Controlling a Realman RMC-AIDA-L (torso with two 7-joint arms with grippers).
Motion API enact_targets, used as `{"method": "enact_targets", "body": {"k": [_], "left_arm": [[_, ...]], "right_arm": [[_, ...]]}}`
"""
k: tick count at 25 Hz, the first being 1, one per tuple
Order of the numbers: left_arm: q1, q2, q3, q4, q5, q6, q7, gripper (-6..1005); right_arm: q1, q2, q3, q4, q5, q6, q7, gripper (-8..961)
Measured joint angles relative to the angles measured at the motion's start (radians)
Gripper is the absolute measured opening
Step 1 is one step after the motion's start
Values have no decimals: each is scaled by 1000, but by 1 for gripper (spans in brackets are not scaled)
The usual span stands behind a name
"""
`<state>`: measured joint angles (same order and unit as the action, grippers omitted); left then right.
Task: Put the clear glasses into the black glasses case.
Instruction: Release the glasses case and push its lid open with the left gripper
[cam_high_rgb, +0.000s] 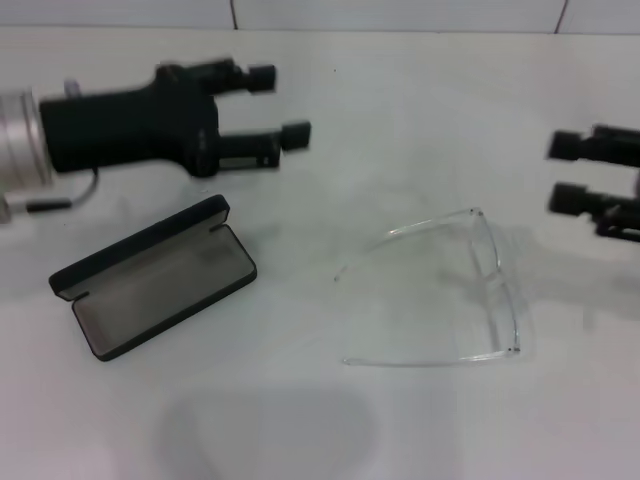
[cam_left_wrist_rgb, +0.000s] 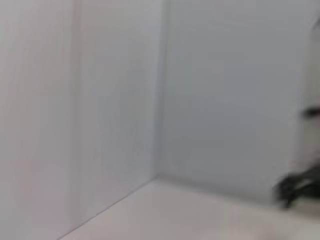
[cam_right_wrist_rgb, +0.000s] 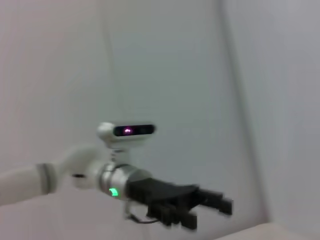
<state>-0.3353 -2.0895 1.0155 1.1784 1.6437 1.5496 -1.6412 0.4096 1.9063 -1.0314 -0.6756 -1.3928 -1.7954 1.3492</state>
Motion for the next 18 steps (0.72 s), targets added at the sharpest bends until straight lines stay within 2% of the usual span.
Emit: {"method": "enact_targets", "body": {"k": [1, 3, 5, 8, 11, 14, 18], "left_arm": [[17, -4, 33, 124, 88, -61, -106, 817], [25, -2, 81, 266, 209, -104, -233, 816], [21, 0, 105, 365, 331, -107, -342, 813], [23, 1, 148, 516, 556, -93, -534, 808], [28, 1, 206, 617, 702, -43, -648, 803], [30, 0, 240, 692, 752, 33, -714, 799], [32, 0, 303, 717, 824, 84, -776, 792]], "right_arm": [[-14, 3, 18, -11, 0, -1, -1, 619], [-57, 15, 69, -46, 0, -6, -4, 619], [-102, 30, 114, -85, 0, -11, -6, 619], [-127, 42, 144, -107, -1, -13, -8, 619], [-130, 45, 154, -110, -3, -13, -9, 619], [-119, 46, 155, -108, -17, -13, -9, 619], [-107, 50, 151, -109, -29, -12, -9, 620]]}}
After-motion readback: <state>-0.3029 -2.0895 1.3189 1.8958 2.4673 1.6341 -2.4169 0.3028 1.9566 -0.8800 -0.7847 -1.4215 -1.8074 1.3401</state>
